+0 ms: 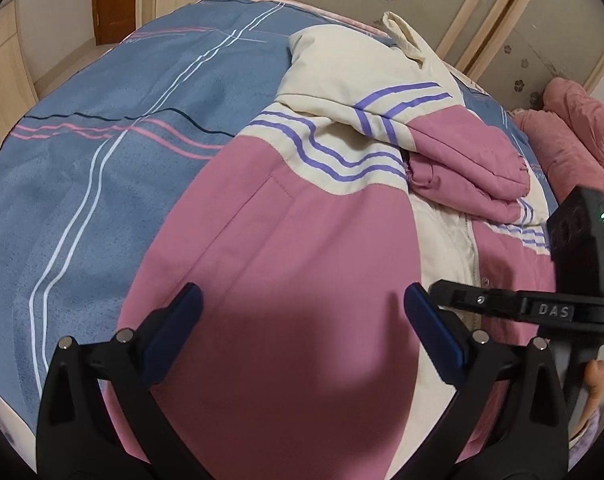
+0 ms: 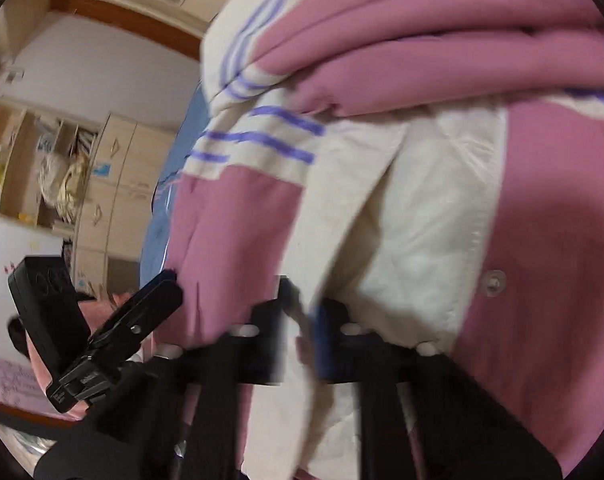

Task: Fold large clothes
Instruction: 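Straighten the jacket front placket with the right tool and open both tools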

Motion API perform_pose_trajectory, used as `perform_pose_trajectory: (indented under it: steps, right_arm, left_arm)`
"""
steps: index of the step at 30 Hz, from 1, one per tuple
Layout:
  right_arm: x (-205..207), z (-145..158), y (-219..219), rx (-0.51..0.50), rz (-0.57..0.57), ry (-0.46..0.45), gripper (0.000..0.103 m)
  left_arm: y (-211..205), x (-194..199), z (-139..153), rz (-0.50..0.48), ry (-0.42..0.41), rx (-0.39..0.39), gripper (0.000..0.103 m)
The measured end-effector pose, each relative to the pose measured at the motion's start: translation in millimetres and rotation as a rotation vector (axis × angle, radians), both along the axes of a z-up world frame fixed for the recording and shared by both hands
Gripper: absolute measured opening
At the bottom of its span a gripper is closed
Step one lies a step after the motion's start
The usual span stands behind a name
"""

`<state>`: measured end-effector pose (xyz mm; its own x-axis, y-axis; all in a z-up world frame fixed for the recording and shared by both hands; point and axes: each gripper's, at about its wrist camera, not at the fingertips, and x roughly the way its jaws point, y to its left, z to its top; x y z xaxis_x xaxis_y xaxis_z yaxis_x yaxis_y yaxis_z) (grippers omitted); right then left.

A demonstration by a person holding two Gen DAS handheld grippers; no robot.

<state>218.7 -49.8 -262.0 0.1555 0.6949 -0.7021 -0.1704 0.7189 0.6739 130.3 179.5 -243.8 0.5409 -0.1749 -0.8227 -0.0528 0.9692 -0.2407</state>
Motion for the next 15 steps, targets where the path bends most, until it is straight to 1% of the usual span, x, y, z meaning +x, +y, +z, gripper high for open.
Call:
perform_pose_trajectory:
  steps: [3,5,6,7,9,10,11,12,14,15]
  right_arm:
    - [-1,-1,-9,-0.020,-0.044,0.003,0.003]
    - [-7,-2,-25,-0.059,-0.093,-0.018,0.003]
    - [-11,-1,-33,-0.074,-0.114,-0.033,0.002]
    - [-18,0,-47,-0.069,-0.148,-0.041,0.002]
    - [-24,-2,-67,-0.054,-0.198,-0.030,0.002]
    - [-26,-6,-79,-0.047,-0.242,-0.017,0.002]
    - [-25,-12,-84,-0.032,-0.257,0.003,0.002]
    - [-22,-17,-78,-0.030,-0.227,0.012,0.002]
    - [-21,-14,-68,-0.050,-0.161,-0.021,0.003]
    - [-21,-10,-67,-0.052,-0.156,-0.037,0.004]
  left_arm:
    - [-5,2,-1,0.006,0.004,0.024,0.101]
    - [-10,0,-1,0.000,0.007,0.030,0.101]
    - [-13,-2,-1,-0.019,0.012,0.017,0.101]
    - [-17,-3,-2,-0.040,0.019,-0.004,0.101]
    - [-26,-6,-5,-0.093,0.034,-0.053,0.101]
    - [-30,-8,-8,-0.115,0.040,-0.065,0.101]
    - [-34,-8,-11,-0.130,0.046,-0.068,0.101]
    - [-39,-7,-17,-0.128,0.055,-0.028,0.101]
    - [-44,-5,-23,-0.124,0.072,0.040,0.101]
    - [-44,-5,-22,-0.125,0.068,0.043,0.101]
